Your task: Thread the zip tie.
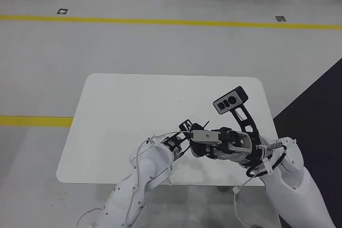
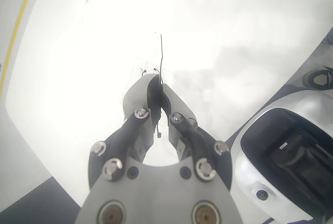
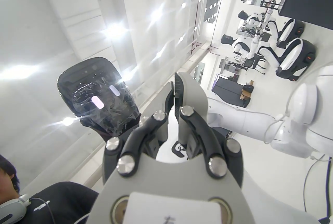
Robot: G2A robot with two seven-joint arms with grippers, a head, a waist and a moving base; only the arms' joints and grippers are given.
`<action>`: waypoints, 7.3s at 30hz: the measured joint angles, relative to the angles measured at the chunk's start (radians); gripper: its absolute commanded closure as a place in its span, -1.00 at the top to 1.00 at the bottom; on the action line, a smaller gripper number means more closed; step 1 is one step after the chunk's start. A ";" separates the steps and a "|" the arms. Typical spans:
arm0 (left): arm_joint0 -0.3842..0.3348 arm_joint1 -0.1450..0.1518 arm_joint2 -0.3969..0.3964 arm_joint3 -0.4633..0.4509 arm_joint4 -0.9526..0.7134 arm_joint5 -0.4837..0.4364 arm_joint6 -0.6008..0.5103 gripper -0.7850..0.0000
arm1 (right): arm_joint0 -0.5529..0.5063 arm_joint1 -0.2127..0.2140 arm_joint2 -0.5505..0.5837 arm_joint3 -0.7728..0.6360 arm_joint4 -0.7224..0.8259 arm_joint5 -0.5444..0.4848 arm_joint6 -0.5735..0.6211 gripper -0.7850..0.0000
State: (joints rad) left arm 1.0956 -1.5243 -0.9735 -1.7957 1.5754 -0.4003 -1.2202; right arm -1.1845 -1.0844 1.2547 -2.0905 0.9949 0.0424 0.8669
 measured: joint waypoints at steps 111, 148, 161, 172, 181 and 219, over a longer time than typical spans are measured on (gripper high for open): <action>0.076 0.154 -0.029 0.107 1.497 1.177 1.133 -1.00 | 0.010 0.139 0.406 0.371 -0.060 0.970 -0.089 -1.00; -0.101 0.382 -0.076 0.139 1.496 0.581 1.352 -1.00 | -0.020 0.148 0.389 0.317 -0.048 0.946 -0.175 -1.00; -0.040 0.466 -0.060 0.091 1.496 0.997 1.412 -1.00 | -0.015 0.156 0.394 0.332 0.150 0.970 -0.215 -1.00; -0.056 0.478 -0.073 0.100 1.461 0.906 1.374 -1.00 | -0.004 0.163 0.372 0.324 0.161 0.970 -0.296 -1.00; -0.103 0.502 -0.156 -0.072 1.306 0.146 1.656 -1.00 | -0.004 0.163 0.372 0.324 0.161 0.970 -0.296 -1.00; -0.149 0.569 -0.093 -0.001 0.918 -0.612 1.800 -1.00 | -0.004 0.163 0.372 0.324 0.161 0.970 -0.296 -1.00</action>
State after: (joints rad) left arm 0.9470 -0.9556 -1.0660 -1.7968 2.4934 -1.0123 0.5800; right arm -1.1887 -0.9218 1.6269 -1.7664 1.1561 1.0123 0.5712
